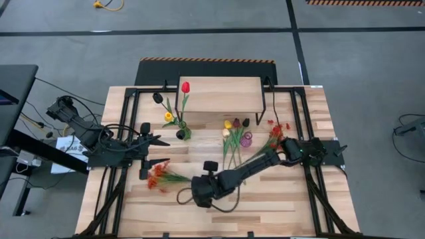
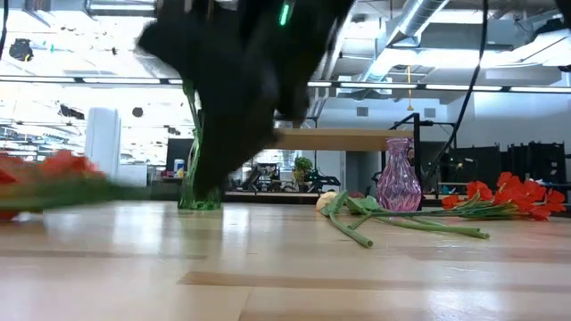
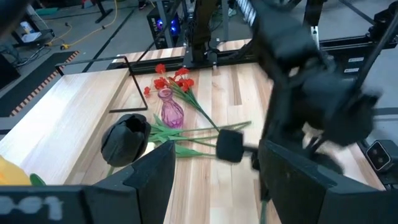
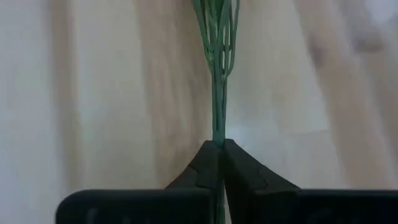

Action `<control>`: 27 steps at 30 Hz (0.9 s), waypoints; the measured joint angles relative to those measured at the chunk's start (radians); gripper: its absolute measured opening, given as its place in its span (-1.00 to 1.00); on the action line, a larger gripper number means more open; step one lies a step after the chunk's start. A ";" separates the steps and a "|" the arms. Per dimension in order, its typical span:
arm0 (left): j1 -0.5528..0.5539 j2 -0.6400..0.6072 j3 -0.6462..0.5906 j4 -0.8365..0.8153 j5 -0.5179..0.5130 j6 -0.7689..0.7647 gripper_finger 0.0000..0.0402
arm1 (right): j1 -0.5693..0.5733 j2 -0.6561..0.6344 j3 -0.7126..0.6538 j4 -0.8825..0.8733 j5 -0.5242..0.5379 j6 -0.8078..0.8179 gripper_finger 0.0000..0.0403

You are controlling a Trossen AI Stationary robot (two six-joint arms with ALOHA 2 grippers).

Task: Pick and place flowers into a vace then onto a shelf
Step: Put the left orange flowers into the green vase

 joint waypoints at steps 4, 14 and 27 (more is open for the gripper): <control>0.000 0.000 0.000 0.000 0.000 -0.001 0.10 | 0.033 -0.048 0.003 -0.045 0.035 -0.008 -1.00; 0.000 0.000 0.000 0.000 -0.027 0.004 0.10 | 0.117 -0.172 0.004 -0.176 -0.002 -0.062 -1.00; 0.000 0.000 0.000 0.000 -0.042 0.012 0.10 | 0.219 -0.297 0.006 -0.020 -0.025 -0.432 -1.00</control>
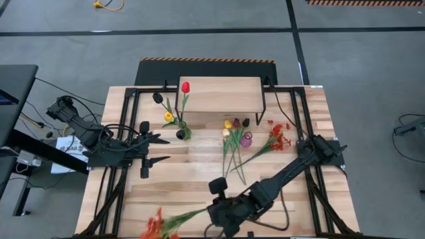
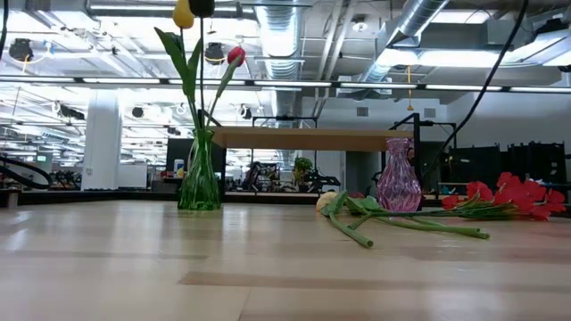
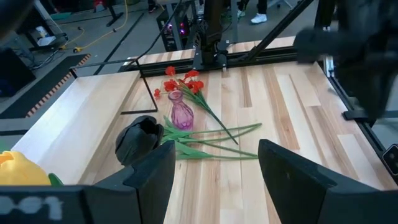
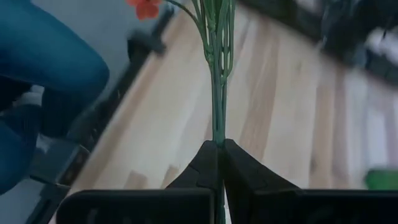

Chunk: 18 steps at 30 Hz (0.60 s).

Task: Pick and place flowers into a vace then onto a shelf
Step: Put the left orange flowers into the green vase

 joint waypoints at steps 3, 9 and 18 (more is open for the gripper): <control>0.000 0.000 0.000 0.000 0.000 0.011 0.10 | 0.004 -0.040 0.001 0.052 0.002 -0.089 -1.00; 0.000 0.000 0.000 0.015 0.000 0.038 0.10 | -0.003 -0.132 0.002 0.128 0.063 -0.196 -1.00; 0.000 0.001 0.000 0.150 0.058 0.081 0.10 | -0.045 -0.211 0.002 0.298 0.212 -0.229 -1.00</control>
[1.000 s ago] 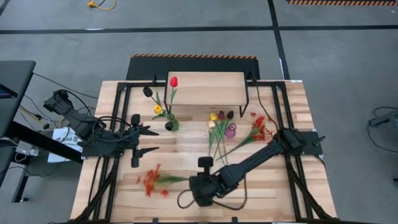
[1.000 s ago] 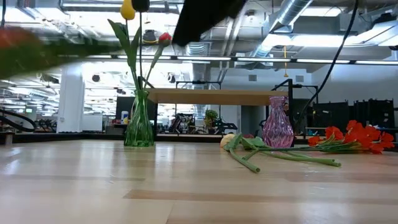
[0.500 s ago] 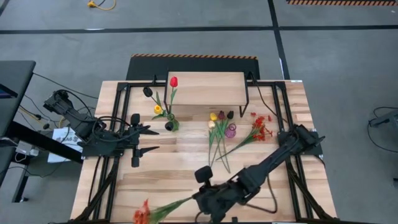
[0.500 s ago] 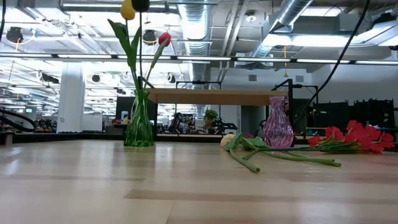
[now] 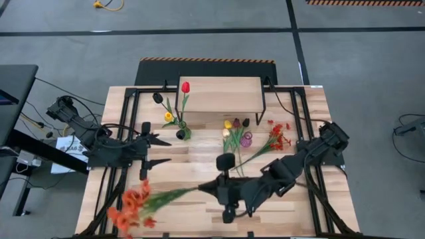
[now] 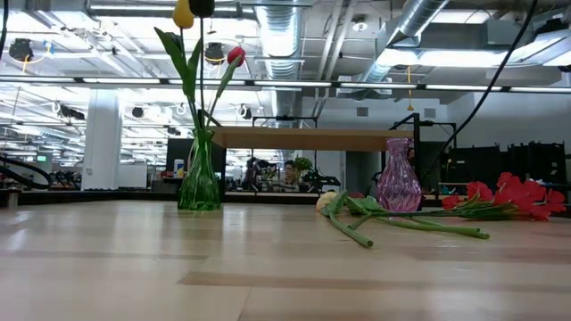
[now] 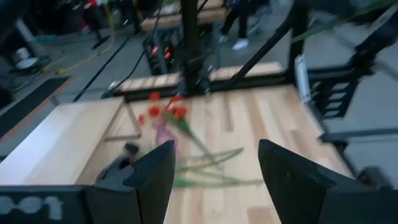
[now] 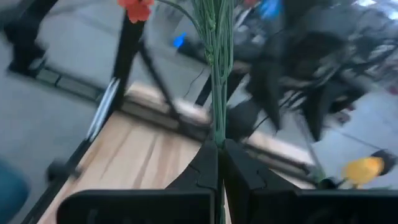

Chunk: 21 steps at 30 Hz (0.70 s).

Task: Pick and place flowers into a vace then onto a shelf
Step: Put the left orange flowers into the green vase

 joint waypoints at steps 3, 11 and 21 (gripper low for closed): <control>0.000 0.007 0.000 0.086 0.040 0.030 0.10 | -0.028 0.000 0.000 0.090 0.005 -0.019 -1.00; 0.000 0.050 0.000 0.282 0.092 0.099 0.10 | -0.109 0.011 0.000 0.242 -0.015 -0.002 -1.00; 0.000 0.065 0.000 0.451 0.083 0.164 0.10 | -0.136 0.049 0.001 0.247 -0.051 0.032 -1.00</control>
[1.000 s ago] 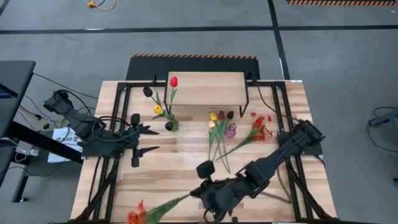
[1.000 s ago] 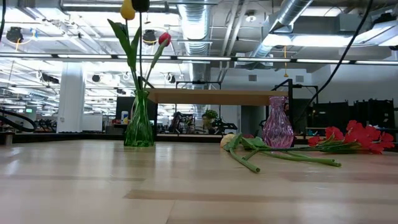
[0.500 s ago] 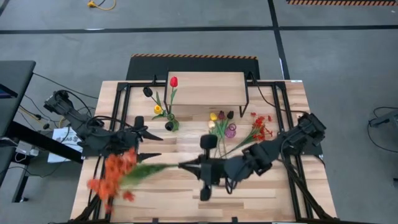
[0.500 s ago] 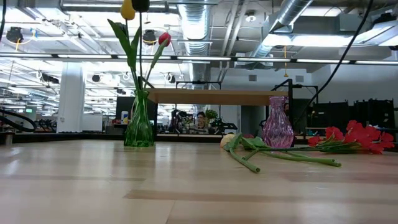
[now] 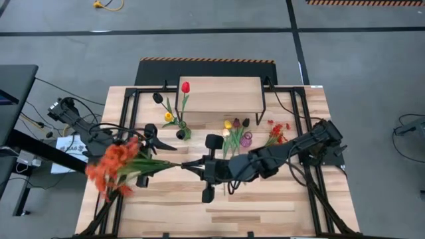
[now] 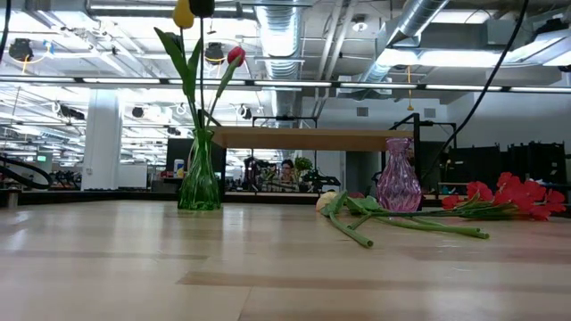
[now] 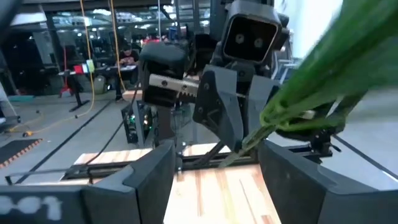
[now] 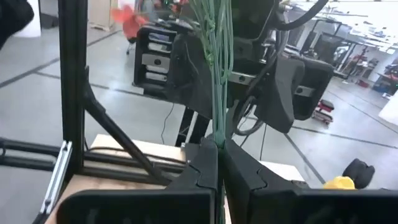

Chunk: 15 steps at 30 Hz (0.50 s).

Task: Pick and place flowers into a vace then onto a shelf
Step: Put the left orange flowers into the green vase

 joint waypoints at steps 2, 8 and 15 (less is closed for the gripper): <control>-0.001 0.000 0.000 0.008 0.003 0.005 0.10 | -0.002 0.006 0.000 -0.002 0.009 0.000 -1.00; -0.001 0.000 -0.001 0.028 0.040 -0.002 0.10 | -0.005 0.007 -0.001 -0.014 0.011 0.000 -1.00; -0.001 0.000 0.000 0.041 0.076 -0.018 0.10 | -0.011 0.008 -0.002 -0.019 0.018 -0.007 -1.00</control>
